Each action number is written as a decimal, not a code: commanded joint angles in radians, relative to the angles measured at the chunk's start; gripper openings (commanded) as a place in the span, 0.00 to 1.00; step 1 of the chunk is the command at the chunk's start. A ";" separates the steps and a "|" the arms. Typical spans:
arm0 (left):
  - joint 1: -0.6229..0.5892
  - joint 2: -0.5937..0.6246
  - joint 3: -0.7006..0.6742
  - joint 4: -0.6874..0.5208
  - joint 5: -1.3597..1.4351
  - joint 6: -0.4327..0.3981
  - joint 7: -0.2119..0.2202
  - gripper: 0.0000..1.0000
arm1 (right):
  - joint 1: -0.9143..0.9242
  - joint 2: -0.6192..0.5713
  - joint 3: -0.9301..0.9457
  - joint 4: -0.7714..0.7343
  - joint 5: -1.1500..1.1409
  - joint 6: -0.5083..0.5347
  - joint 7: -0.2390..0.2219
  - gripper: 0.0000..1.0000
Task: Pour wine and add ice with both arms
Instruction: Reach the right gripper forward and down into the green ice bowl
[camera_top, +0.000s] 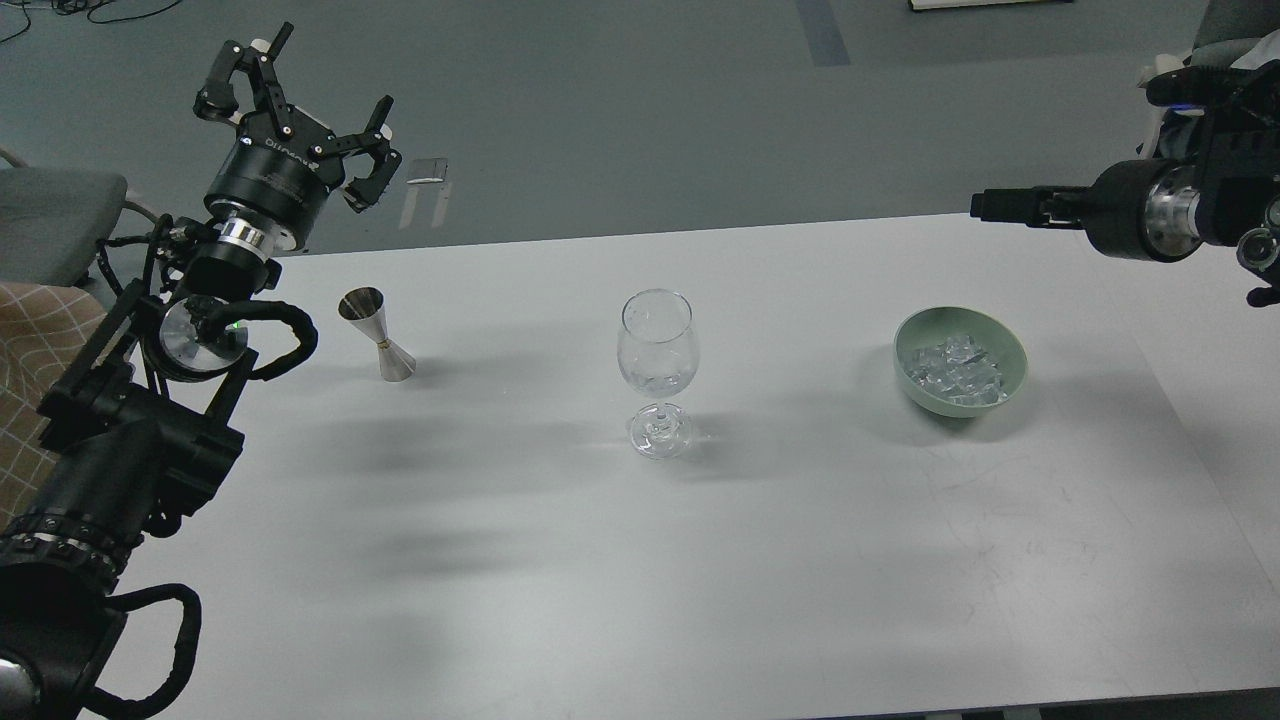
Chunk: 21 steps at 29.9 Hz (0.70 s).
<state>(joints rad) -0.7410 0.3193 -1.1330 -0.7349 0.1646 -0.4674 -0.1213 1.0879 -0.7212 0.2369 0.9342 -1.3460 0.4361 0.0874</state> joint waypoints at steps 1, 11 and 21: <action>0.002 -0.002 -0.001 0.000 -0.010 -0.002 -0.001 0.98 | -0.025 -0.001 -0.007 0.024 -0.001 0.044 0.000 1.00; 0.005 -0.006 -0.002 0.005 -0.011 0.001 -0.001 0.98 | -0.040 -0.003 -0.011 0.072 -0.005 0.053 -0.006 0.90; 0.029 -0.005 -0.005 0.006 -0.011 -0.005 -0.001 0.98 | -0.077 -0.030 -0.027 0.115 -0.007 0.052 -0.018 0.52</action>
<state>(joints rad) -0.7186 0.3129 -1.1361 -0.7287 0.1529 -0.4683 -0.1229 1.0247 -0.7423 0.2105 1.0373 -1.3535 0.4887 0.0693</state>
